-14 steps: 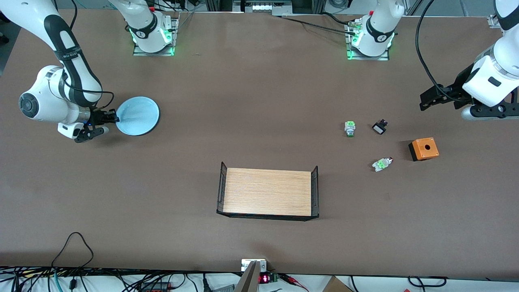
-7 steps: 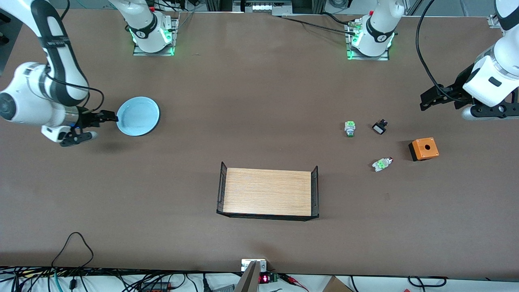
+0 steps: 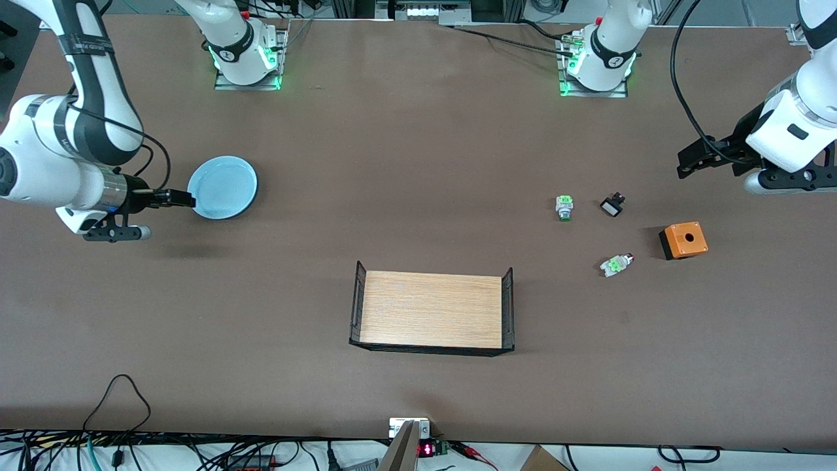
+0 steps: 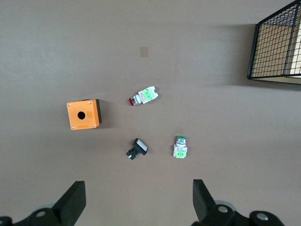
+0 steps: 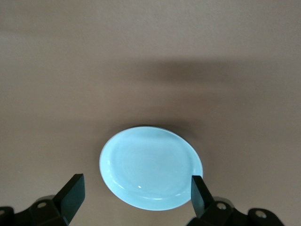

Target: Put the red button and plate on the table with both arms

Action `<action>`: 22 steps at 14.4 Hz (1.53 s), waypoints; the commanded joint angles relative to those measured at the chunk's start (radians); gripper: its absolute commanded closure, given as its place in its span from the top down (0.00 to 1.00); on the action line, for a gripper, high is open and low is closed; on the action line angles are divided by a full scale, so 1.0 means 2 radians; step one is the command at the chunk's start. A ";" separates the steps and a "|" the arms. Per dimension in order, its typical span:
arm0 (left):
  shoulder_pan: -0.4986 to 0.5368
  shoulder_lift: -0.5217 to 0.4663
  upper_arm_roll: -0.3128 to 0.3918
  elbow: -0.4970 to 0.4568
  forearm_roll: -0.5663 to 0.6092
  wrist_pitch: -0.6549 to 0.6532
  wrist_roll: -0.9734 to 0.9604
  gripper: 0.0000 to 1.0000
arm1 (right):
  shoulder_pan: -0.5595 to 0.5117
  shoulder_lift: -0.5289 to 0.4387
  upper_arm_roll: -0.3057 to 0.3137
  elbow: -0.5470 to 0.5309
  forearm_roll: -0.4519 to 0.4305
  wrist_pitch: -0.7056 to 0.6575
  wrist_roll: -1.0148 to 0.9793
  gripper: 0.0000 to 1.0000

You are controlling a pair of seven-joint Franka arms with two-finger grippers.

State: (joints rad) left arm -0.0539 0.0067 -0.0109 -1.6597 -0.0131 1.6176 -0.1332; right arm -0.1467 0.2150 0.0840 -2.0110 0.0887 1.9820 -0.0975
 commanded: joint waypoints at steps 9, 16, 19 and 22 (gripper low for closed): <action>-0.002 0.006 0.000 0.015 0.013 -0.010 0.004 1.00 | 0.014 -0.011 0.002 0.226 -0.047 -0.160 0.029 1.00; -0.002 0.006 0.000 0.015 0.013 -0.010 0.004 1.00 | 0.113 -0.022 -0.082 0.264 -0.089 -0.236 0.040 1.00; -0.002 0.006 0.000 0.015 0.013 -0.010 0.004 1.00 | 0.119 -0.036 -0.087 0.242 -0.093 -0.230 0.042 1.00; -0.002 0.006 0.000 0.015 0.013 -0.010 0.004 1.00 | 0.116 -0.073 -0.090 0.184 -0.089 -0.188 0.043 1.00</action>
State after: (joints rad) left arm -0.0545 0.0068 -0.0109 -1.6591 -0.0130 1.6168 -0.1332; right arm 0.0770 0.1502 -0.0788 -1.5323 -0.0811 1.5422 -0.0247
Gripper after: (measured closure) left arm 0.000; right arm 0.000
